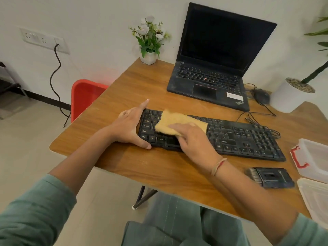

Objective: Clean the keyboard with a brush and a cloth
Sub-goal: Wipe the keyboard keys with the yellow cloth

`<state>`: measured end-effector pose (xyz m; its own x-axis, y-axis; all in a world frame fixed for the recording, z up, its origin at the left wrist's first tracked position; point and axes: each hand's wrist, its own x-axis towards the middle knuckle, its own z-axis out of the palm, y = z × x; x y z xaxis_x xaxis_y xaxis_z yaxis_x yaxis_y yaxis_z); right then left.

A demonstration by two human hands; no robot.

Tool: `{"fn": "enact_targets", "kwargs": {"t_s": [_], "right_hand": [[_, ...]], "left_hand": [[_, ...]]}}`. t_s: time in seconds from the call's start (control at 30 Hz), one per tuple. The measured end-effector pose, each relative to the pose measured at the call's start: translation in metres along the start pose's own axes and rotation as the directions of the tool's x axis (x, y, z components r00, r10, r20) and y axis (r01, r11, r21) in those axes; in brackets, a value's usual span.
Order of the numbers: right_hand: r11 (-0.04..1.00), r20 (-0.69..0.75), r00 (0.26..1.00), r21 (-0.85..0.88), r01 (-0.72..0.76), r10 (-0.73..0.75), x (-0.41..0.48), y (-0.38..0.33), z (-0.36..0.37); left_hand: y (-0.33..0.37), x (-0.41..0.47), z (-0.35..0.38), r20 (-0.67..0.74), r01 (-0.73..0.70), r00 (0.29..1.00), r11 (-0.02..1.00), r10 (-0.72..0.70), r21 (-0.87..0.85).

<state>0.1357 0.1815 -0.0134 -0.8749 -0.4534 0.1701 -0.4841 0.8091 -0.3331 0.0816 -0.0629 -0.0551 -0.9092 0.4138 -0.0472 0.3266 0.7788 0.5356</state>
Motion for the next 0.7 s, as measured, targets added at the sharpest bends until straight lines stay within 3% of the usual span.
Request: {"fn": "enact_targets", "kwargs": {"t_s": [0.1,0.23,0.3,0.5,0.6,0.7], "right_hand": [[0.984,0.119,0.992,-0.170,0.057,-0.037,-0.002,0.011,-0.002],[0.961,0.074,0.981,-0.225,-0.161,0.182,0.015,0.042,-0.010],[0.961,0.032,0.976,-0.181,-0.208,0.217,0.018,0.033,-0.007],[0.979,0.141,0.990,-0.203,0.037,-0.008,-0.007,-0.014,0.002],[0.952,0.035,0.991,-0.283,-0.113,0.128,0.012,0.025,-0.011],[0.954,-0.004,0.977,-0.217,-0.208,0.212,0.017,0.028,-0.011]], "left_hand": [[-0.001,0.000,0.000,-0.002,-0.006,1.000,1.000,0.006,0.001],[-0.001,0.000,-0.001,-0.004,-0.015,1.000,1.000,0.015,-0.012],[-0.001,0.000,-0.001,-0.013,-0.016,1.000,1.000,0.016,-0.006],[0.000,0.000,0.000,-0.020,-0.018,1.000,1.000,0.018,0.000],[0.000,0.000,0.000,-0.019,-0.015,1.000,1.000,0.015,-0.001],[0.000,0.001,0.000,-0.013,-0.013,1.000,1.000,0.013,-0.008]]}}
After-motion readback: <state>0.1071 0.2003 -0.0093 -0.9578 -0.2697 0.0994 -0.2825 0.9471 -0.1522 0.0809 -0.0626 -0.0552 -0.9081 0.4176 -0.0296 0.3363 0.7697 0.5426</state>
